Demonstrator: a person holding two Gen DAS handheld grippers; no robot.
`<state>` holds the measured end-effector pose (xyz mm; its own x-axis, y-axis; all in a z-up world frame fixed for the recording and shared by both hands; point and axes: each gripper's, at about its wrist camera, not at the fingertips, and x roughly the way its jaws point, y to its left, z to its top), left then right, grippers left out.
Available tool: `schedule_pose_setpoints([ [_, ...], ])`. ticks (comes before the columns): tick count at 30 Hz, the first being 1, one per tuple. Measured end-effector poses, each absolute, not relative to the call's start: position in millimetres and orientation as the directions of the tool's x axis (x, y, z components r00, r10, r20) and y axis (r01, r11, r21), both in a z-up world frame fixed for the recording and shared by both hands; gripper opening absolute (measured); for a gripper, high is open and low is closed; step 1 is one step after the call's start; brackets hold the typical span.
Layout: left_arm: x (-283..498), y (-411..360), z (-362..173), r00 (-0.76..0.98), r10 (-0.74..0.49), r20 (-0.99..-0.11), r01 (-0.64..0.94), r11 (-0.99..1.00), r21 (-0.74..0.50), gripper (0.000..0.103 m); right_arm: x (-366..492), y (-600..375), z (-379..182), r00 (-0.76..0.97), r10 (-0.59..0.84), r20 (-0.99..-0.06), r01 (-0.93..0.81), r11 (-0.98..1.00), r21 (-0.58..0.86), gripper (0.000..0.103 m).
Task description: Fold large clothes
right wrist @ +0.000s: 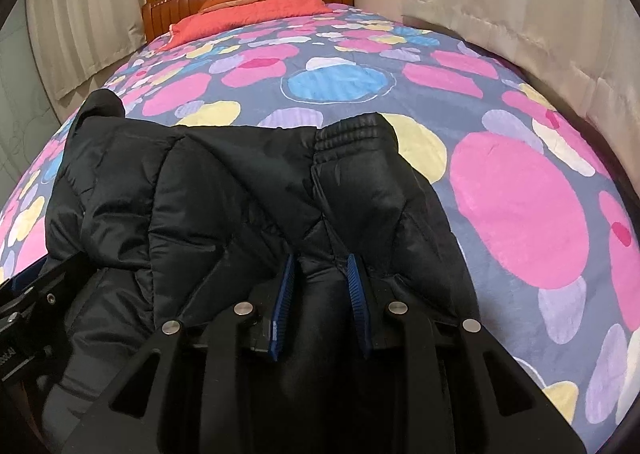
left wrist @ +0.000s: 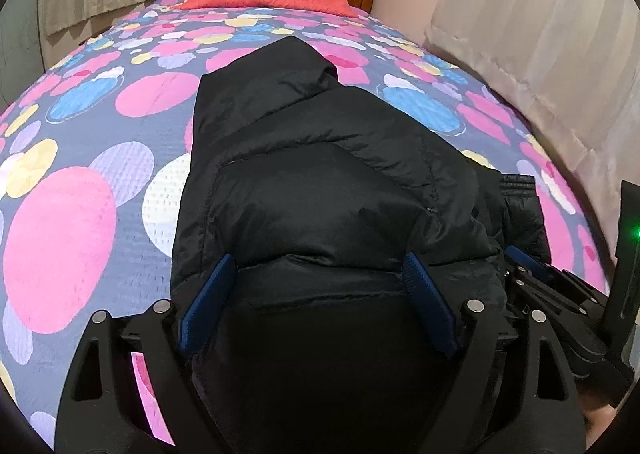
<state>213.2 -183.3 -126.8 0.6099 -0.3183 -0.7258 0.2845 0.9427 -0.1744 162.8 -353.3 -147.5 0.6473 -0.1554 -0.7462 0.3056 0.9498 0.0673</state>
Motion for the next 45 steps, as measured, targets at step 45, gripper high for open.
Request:
schedule_pose_setpoints([
  [45, 209, -174, -126, 0.625, -0.316, -0.713, 0.287, 0.943, -0.166, 0.086, 150, -351, -141, 0.692, -0.176, -0.7, 0.325, 0.942, 0.084, 0.031],
])
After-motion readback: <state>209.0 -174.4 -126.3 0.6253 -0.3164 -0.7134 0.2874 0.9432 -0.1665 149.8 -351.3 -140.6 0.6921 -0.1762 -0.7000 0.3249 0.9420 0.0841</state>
